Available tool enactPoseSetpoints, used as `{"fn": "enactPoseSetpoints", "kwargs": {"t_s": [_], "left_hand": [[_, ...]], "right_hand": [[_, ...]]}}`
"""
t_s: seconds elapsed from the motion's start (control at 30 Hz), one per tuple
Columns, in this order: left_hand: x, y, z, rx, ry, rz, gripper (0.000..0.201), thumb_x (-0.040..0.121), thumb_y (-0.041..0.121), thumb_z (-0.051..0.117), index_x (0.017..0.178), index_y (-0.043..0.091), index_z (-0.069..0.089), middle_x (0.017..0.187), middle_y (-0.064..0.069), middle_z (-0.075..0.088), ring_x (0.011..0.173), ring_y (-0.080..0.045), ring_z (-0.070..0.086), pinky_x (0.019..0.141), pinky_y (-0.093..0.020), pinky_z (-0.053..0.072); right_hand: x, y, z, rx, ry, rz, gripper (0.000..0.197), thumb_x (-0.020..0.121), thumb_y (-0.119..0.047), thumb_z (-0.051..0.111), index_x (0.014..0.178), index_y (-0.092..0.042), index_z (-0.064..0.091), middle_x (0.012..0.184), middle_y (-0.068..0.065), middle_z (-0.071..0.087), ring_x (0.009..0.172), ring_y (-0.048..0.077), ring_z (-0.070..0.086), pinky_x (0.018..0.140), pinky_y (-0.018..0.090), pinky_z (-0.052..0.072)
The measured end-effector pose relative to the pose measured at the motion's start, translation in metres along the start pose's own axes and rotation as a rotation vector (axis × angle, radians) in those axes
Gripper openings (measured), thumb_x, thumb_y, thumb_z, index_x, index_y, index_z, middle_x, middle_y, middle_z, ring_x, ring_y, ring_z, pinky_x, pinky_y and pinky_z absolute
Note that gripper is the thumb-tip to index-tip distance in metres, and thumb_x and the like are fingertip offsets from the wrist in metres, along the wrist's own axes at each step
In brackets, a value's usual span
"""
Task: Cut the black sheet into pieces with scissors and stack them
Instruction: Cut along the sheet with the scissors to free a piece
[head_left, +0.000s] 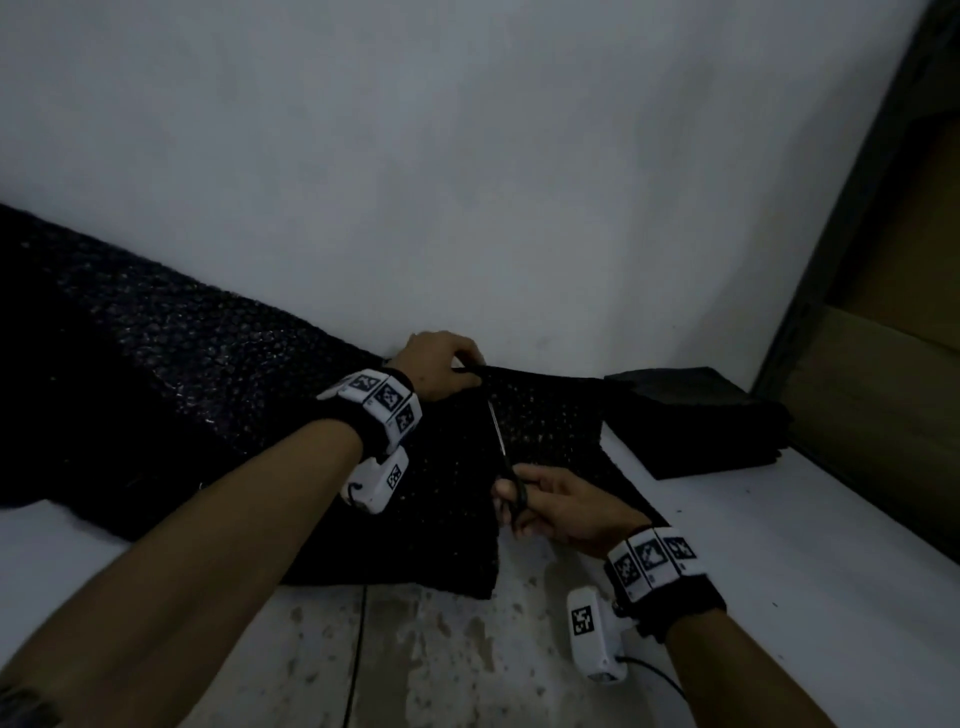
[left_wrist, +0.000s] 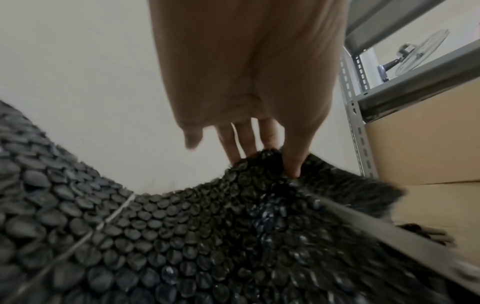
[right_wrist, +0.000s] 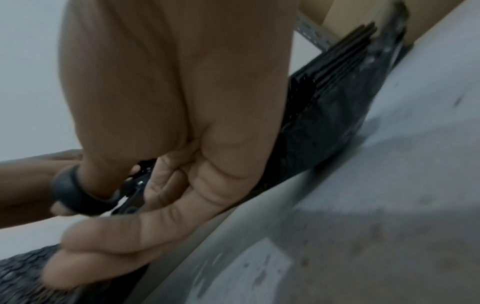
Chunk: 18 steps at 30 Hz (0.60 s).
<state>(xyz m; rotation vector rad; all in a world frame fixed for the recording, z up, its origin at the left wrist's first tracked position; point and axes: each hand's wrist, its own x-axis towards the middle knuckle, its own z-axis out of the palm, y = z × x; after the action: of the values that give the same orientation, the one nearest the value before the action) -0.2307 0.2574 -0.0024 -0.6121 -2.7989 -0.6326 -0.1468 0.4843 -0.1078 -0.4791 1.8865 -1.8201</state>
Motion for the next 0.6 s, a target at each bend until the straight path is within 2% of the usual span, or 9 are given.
{"fn": "enactPoseSetpoints", "kwargs": {"t_s": [0.03,0.1,0.17,0.23,0.27,0.33,0.5,0.6], "left_hand": [[0.000,0.002,-0.003,-0.041,0.003,0.010,0.024,0.093,0.030,0.068,0.114,0.018,0.071,0.116,-0.005,0.069,0.107,-0.022,0.062,0.089,-0.025,0.045],[-0.001,0.009,-0.010,-0.083,0.018,-0.004,0.022,0.098,0.030,0.061,0.106,0.014,0.074,0.100,-0.006,0.071,0.088,-0.019,0.063,0.075,-0.023,0.043],[0.000,0.015,-0.017,-0.131,0.031,-0.047,0.032,0.100,0.034,0.057,0.083,0.012,0.074,0.074,-0.004,0.066,0.067,-0.017,0.057,0.063,-0.025,0.040],[0.002,0.021,-0.021,-0.164,0.073,-0.090,0.047,0.100,0.036,0.056,0.057,0.018,0.057,0.051,0.003,0.050,0.049,-0.012,0.045,0.054,-0.026,0.033],[0.002,0.023,-0.021,-0.163,0.091,-0.099,0.050,0.100,0.036,0.056,0.053,0.020,0.050,0.049,0.003,0.044,0.046,-0.012,0.042,0.052,-0.026,0.031],[0.002,0.024,-0.020,-0.139,0.099,-0.092,0.050,0.101,0.036,0.055,0.056,0.017,0.046,0.052,-0.001,0.043,0.048,-0.014,0.042,0.052,-0.028,0.030],[-0.002,0.019,-0.016,-0.154,0.078,-0.062,0.040,0.101,0.037,0.055,0.075,0.008,0.065,0.067,-0.006,0.058,0.058,-0.014,0.051,0.056,-0.027,0.036],[-0.007,0.020,-0.017,-0.200,0.080,-0.016,0.035,0.100,0.035,0.057,0.070,0.018,0.062,0.061,0.003,0.055,0.055,-0.006,0.049,0.054,-0.022,0.036]], "right_hand": [[-0.004,-0.002,0.001,-0.006,-0.008,-0.007,0.022,0.096,-0.024,0.060,0.108,-0.005,0.061,0.089,0.014,0.062,0.069,0.008,0.063,0.063,0.019,0.050],[-0.013,-0.005,0.003,0.002,-0.016,-0.015,0.028,0.090,-0.030,0.067,0.106,-0.008,0.063,0.092,0.016,0.061,0.076,0.014,0.062,0.066,0.020,0.051],[-0.021,-0.008,0.005,0.012,-0.024,-0.023,0.032,0.087,-0.030,0.069,0.108,-0.007,0.064,0.090,0.014,0.062,0.078,0.017,0.061,0.066,0.021,0.051],[-0.027,-0.009,0.008,0.002,-0.035,-0.027,0.035,0.087,-0.028,0.067,0.112,-0.003,0.061,0.085,0.011,0.064,0.071,0.014,0.060,0.064,0.021,0.051],[-0.029,-0.010,0.010,0.006,-0.033,-0.026,0.036,0.088,-0.027,0.067,0.113,-0.003,0.061,0.083,0.009,0.065,0.069,0.014,0.060,0.064,0.021,0.052],[-0.033,-0.011,0.013,0.020,-0.031,-0.029,0.039,0.087,-0.027,0.068,0.117,-0.002,0.060,0.082,0.009,0.065,0.068,0.016,0.060,0.066,0.023,0.054],[-0.042,-0.016,0.017,0.016,-0.055,-0.051,0.047,0.090,-0.031,0.063,0.126,0.000,0.058,0.086,0.010,0.063,0.071,0.019,0.060,0.069,0.025,0.054],[-0.045,-0.020,0.017,0.016,-0.069,-0.071,0.042,0.093,-0.030,0.061,0.125,-0.003,0.059,0.088,0.011,0.063,0.071,0.018,0.059,0.066,0.024,0.052]]}}
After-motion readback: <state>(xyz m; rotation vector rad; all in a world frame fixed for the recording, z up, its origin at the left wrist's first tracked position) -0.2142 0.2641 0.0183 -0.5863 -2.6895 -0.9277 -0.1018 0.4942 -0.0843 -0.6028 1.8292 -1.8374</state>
